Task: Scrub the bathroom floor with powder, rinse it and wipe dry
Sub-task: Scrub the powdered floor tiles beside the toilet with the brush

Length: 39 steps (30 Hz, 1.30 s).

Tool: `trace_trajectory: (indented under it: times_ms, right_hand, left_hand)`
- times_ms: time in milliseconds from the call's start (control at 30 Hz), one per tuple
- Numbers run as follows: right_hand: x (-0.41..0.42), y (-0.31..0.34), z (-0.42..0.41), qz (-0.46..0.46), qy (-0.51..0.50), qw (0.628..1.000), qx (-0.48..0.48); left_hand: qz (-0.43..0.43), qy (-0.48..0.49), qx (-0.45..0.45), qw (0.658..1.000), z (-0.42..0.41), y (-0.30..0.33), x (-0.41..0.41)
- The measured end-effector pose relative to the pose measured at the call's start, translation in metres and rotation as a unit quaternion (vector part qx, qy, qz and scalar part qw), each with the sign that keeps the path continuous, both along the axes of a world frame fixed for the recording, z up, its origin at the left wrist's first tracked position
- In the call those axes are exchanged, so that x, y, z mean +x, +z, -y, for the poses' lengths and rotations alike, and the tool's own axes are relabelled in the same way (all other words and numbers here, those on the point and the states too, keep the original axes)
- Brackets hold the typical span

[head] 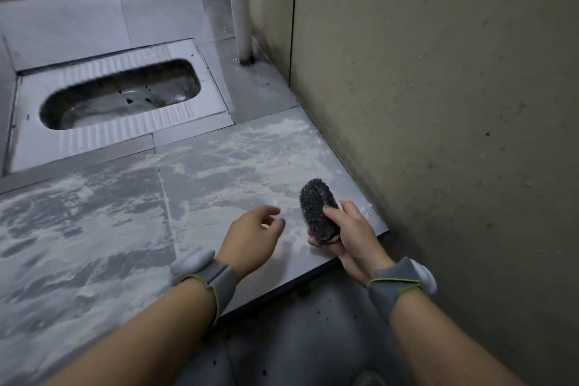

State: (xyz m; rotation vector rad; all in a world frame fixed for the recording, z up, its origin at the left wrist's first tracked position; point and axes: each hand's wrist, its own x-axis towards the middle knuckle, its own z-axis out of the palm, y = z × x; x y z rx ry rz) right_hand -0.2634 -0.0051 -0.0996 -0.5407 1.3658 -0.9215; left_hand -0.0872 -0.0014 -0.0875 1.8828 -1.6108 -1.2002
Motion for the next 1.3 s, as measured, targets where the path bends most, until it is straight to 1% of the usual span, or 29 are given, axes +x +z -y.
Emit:
trace_trajectory:
  times_ms: [33, 67, 100, 133, 167, 200, 267, 333, 367, 400, 433, 467, 533, 600, 633, 667, 700, 767, 867, 900, 933, 967, 1000, 1033, 1067, 1100, 1133, 1167, 1300]
  right_hand:
    - [0.002, 0.0, -0.002, -0.022, 0.028, 0.999, -0.028]
    - [0.004, 0.002, -0.005, -0.072, 0.072, 0.992, -0.073]
    - [0.005, 0.006, -0.008, -0.138, 0.127, 0.973, -0.134]
    - [0.007, 0.008, -0.01, -0.201, 0.18, 0.943, -0.193]
    - [0.008, 0.008, -0.012, -0.255, 0.22, 0.911, -0.239]
    - [0.01, 0.009, -0.013, -0.291, 0.248, 0.884, -0.27]
    - [0.011, 0.009, -0.012, -0.318, 0.273, 0.86, -0.292]
    - [0.01, 0.008, -0.01, -0.332, 0.246, 0.87, -0.268]
    - [0.01, 0.009, -0.008, -0.33, 0.214, 0.889, -0.235]
    - [0.009, 0.014, -0.005, -0.297, 0.172, 0.922, -0.179]
    - [0.01, 0.018, -0.004, -0.229, 0.133, 0.957, -0.115]
    - [0.011, 0.02, -0.002, -0.164, 0.108, 0.979, -0.056]
    - [0.016, 0.024, -0.002, -0.12, 0.111, 0.986, 0.022]
    - [0.022, 0.025, -0.003, -0.048, 0.095, 0.991, 0.077]
    - [0.023, 0.027, -0.002, 0.004, 0.07, 0.992, 0.1]
    - [0.021, 0.027, 0.002, 0.04, 0.041, 0.992, 0.109]
    - [0.017, 0.024, 0.006, 0.052, 0.011, 0.993, 0.106]
    - [0.005, 0.019, 0.012, 0.035, -0.035, 0.995, 0.087]
    - [-0.011, 0.004, 0.011, 0.012, -0.06, 0.997, 0.047]
    - [-0.016, -0.002, 0.009, -0.025, -0.058, 0.998, 0.031]
    - [-0.021, -0.004, 0.007, -0.111, -0.041, 0.993, 0.011]
    - [-0.026, -0.004, 0.005, -0.235, -0.001, 0.972, -0.012]
    - [-0.032, -0.005, 0.003, -0.362, 0.043, 0.931, -0.036]
    - [-0.036, -0.007, 0.0, -0.465, 0.077, 0.88, -0.066]
    - [-0.041, -0.01, -0.004, -0.529, 0.104, 0.837, -0.097]
    - [-0.044, -0.014, -0.008, -0.564, 0.124, 0.809, -0.115]
    - [-0.046, -0.017, -0.012, -0.585, 0.14, 0.789, -0.128]
    - [-0.048, -0.025, -0.016, -0.599, 0.155, 0.774, -0.136]
    - [-0.058, -0.053, -0.026, -0.661, 0.169, 0.711, -0.172]
  left_hand:
    - [-0.1, 0.059, 0.048, 0.992, 0.003, 0.004, -0.005]
    - [-0.206, 0.112, 0.1, 0.967, 0.005, 0.009, -0.01]
    - [-0.296, 0.157, 0.142, 0.931, 0.007, 0.014, -0.013]
    - [-0.357, 0.19, 0.165, 0.899, 0.01, 0.017, -0.013]
    - [-0.388, 0.214, 0.173, 0.879, 0.012, 0.019, -0.013]
    - [-0.398, 0.232, 0.169, 0.871, 0.012, 0.02, -0.012]
    - [-0.406, 0.256, 0.15, 0.864, 0.011, 0.02, -0.008]
    - [-0.421, 0.278, 0.121, 0.855, 0.01, 0.019, -0.002]
    - [-0.425, 0.287, 0.103, 0.852, 0.01, 0.02, 0.0]
    - [-0.421, 0.293, 0.084, 0.854, 0.01, 0.021, 0.001]
    - [-0.411, 0.299, 0.069, 0.859, 0.011, 0.02, 0.001]
    - [-0.396, 0.298, 0.057, 0.866, 0.01, 0.019, -0.001]
    - [-0.349, 0.287, 0.028, 0.892, 0.007, 0.015, -0.011]
    - [-0.229, 0.246, -0.047, 0.941, 0.001, 0.011, -0.028]
    - [-0.178, 0.213, -0.084, 0.957, -0.002, 0.008, -0.038]
    - [-0.154, 0.178, -0.111, 0.965, -0.006, 0.005, -0.048]
    - [-0.155, 0.14, -0.126, 0.97, -0.01, 0.001, -0.058]
    - [-0.158, 0.054, -0.14, 0.976, -0.018, -0.005, -0.072]
    - [-0.174, -0.049, -0.102, 0.978, -0.019, -0.014, -0.075]
    - [-0.163, -0.073, -0.088, 0.98, -0.017, -0.016, -0.072]
    - [-0.132, -0.1, -0.091, 0.982, -0.013, -0.017, -0.065]
    - [-0.078, -0.131, -0.11, 0.982, -0.009, -0.018, -0.057]
    - [-0.01, -0.158, -0.132, 0.979, -0.004, -0.021, -0.048]
    - [0.073, -0.18, -0.144, 0.97, 0.001, -0.024, -0.039]
    - [0.163, -0.196, -0.137, 0.957, 0.005, -0.026, -0.028]
    - [0.243, -0.205, -0.117, 0.941, 0.009, -0.029, -0.018]
    - [0.298, -0.205, -0.098, 0.927, 0.012, -0.031, -0.01]
    - [0.327, -0.198, -0.083, 0.92, 0.014, -0.033, -0.002]
    - [0.349, -0.207, -0.03, 0.913, 0.017, -0.047, 0.016]
